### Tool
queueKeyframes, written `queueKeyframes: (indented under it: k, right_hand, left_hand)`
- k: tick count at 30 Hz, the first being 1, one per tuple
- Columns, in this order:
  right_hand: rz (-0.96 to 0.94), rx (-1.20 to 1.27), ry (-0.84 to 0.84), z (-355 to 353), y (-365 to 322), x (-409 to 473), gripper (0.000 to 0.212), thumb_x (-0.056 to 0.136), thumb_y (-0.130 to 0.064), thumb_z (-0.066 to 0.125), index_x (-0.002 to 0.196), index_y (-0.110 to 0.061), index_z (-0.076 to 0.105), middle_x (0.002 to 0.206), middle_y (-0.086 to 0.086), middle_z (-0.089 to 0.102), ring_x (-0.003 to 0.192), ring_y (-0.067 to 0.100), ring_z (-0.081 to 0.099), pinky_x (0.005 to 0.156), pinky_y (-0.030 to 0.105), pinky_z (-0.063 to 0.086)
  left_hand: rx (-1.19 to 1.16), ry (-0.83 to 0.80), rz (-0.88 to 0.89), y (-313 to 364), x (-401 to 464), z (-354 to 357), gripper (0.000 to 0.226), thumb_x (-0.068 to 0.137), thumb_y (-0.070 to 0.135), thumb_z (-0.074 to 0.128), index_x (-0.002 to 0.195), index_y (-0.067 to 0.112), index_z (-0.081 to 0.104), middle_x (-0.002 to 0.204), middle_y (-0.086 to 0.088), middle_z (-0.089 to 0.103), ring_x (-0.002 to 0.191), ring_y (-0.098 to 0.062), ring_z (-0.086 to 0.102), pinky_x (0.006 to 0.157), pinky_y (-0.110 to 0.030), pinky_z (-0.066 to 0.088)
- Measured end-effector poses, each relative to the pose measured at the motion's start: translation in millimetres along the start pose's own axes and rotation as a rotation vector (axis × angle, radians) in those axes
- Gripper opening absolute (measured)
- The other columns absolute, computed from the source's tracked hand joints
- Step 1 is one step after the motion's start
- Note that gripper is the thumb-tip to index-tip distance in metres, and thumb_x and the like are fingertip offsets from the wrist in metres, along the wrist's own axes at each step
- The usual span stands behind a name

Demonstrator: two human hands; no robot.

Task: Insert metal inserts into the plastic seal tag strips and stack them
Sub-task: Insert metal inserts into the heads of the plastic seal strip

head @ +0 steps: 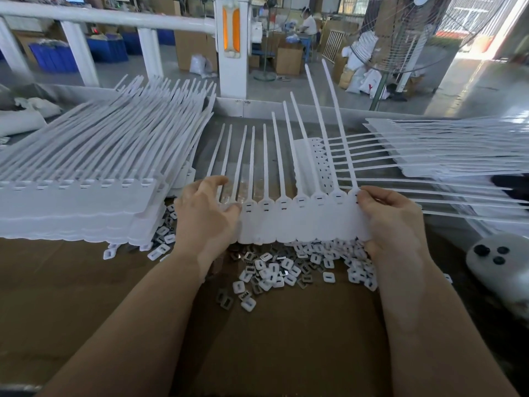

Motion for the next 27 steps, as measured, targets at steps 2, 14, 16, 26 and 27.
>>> queueKeyframes:
  k: [2,14,16,26,27]
  right_hand:
    - [0.025,0.034,0.018,-1,0,0,0.007,0.085,-0.015,0.067,0.087,-0.022,0.066,0.087,-0.007,0.063,0.084,0.007,0.058,0.089,0.028,0.051]
    - [0.074,0.107,0.017,2,3,-3,0.010,0.085,-0.018,0.066,0.095,-0.021,0.069,0.094,-0.007,0.065,0.088,0.006,0.058,0.091,0.030,0.050]
    - [0.072,0.099,0.026,1,3,-2,0.012,0.085,-0.018,0.066,0.097,-0.020,0.069,0.091,-0.010,0.063,0.084,0.003,0.057,0.085,0.024,0.049]
    - [0.096,0.114,0.045,1,4,-3,0.012,0.085,-0.014,0.066,0.080,-0.024,0.065,0.095,-0.004,0.066,0.094,0.011,0.061,0.093,0.033,0.050]
    - [0.096,0.101,0.051,1,3,-3,0.013,0.086,-0.015,0.066,0.079,-0.026,0.065,0.092,-0.007,0.064,0.091,0.008,0.059,0.093,0.033,0.050]
  left_hand:
    - [-0.057,-0.005,-0.029,-5,2,0,0.050,0.086,0.027,0.064,0.132,0.023,0.043,0.135,-0.004,0.044,0.120,-0.021,0.041,0.099,-0.030,0.032]
    - [-0.062,-0.059,-0.111,-7,1,0,0.066,0.082,0.032,0.067,0.136,0.014,0.032,0.090,0.000,0.047,0.117,-0.029,0.046,0.109,-0.043,0.029]
    - [-0.079,-0.069,-0.118,-9,2,1,0.069,0.081,0.033,0.069,0.136,0.014,0.032,0.093,0.001,0.047,0.121,-0.029,0.043,0.110,-0.043,0.028]
    - [-0.276,-0.077,-0.199,-29,10,2,0.081,0.072,0.013,0.077,0.137,0.026,0.031,0.120,0.000,0.048,0.122,-0.023,0.038,0.097,-0.033,0.034]
    - [-0.329,-0.066,-0.199,-30,11,1,0.083,0.071,0.007,0.077,0.137,0.027,0.032,0.128,-0.003,0.048,0.118,-0.018,0.040,0.094,-0.030,0.034]
Point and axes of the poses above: each hand's wrist, its own x-axis towards the middle knuckle, its own z-axis out of the palm, y = z × x, the point moved 9 cm from there along x, towards the middle knuckle
